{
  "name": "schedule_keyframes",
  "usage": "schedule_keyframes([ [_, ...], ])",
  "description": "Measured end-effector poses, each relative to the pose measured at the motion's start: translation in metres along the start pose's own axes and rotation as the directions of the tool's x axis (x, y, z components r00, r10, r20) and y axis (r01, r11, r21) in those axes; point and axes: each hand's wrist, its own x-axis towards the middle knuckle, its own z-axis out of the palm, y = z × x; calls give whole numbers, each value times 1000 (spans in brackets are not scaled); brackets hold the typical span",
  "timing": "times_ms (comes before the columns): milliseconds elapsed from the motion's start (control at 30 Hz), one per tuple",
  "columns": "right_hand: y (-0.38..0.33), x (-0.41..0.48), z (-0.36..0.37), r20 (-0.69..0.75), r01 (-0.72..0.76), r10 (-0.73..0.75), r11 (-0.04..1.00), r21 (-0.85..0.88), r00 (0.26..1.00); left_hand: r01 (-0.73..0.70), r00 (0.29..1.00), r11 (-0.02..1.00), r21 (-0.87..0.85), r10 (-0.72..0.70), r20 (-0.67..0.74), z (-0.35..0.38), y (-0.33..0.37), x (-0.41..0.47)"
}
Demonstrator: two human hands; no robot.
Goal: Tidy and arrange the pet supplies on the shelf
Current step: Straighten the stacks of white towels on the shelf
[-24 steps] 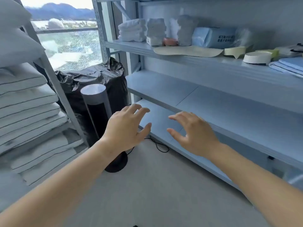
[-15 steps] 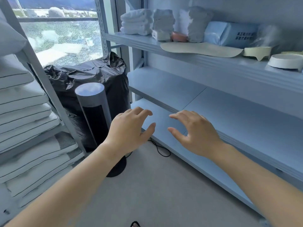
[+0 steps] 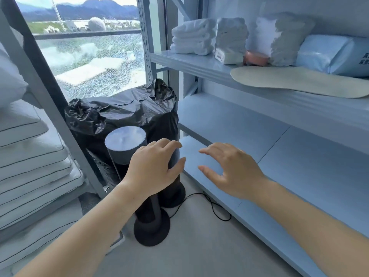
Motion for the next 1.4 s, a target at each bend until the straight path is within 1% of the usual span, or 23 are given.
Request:
schedule_keyframes([
  [233,58,79,13,21,7,-7,1000,-18,1000,-14,1000,1000,-9,14,27,48,-17,78],
  [367,107,138,20,54,40,-36,996,-80,998,-30,999,999,26,29,39,83,-32,145],
  [467,150,190,14,27,51,-48,992,-112,998,-41,999,998,42,40,19,104,-41,209],
  [700,230,307,-6,-36,81,-87,987,-138,996,-41,997,999,-10,41,-72,137,-57,350],
  [833,255,355,-9,-74,101,-107,992,-79,992,-38,995,999,-1,37,-91,150,-64,402],
  [967,276,394,-11,-75,114,-122,988,-99,990,-65,989,997,42,70,-130,160,-72,442],
  [1100,293,436,-21,-112,116,-129,987,-116,985,-61,988,996,69,70,-138,167,-89,480],
  [1233,306,482,-26,-145,123,-143,983,-137,979,-56,982,998,38,62,-176,172,-112,525],
  [1400,315,539,-16,-148,121,-141,983,-137,979,-58,978,998,15,60,-198,177,-143,579],
])
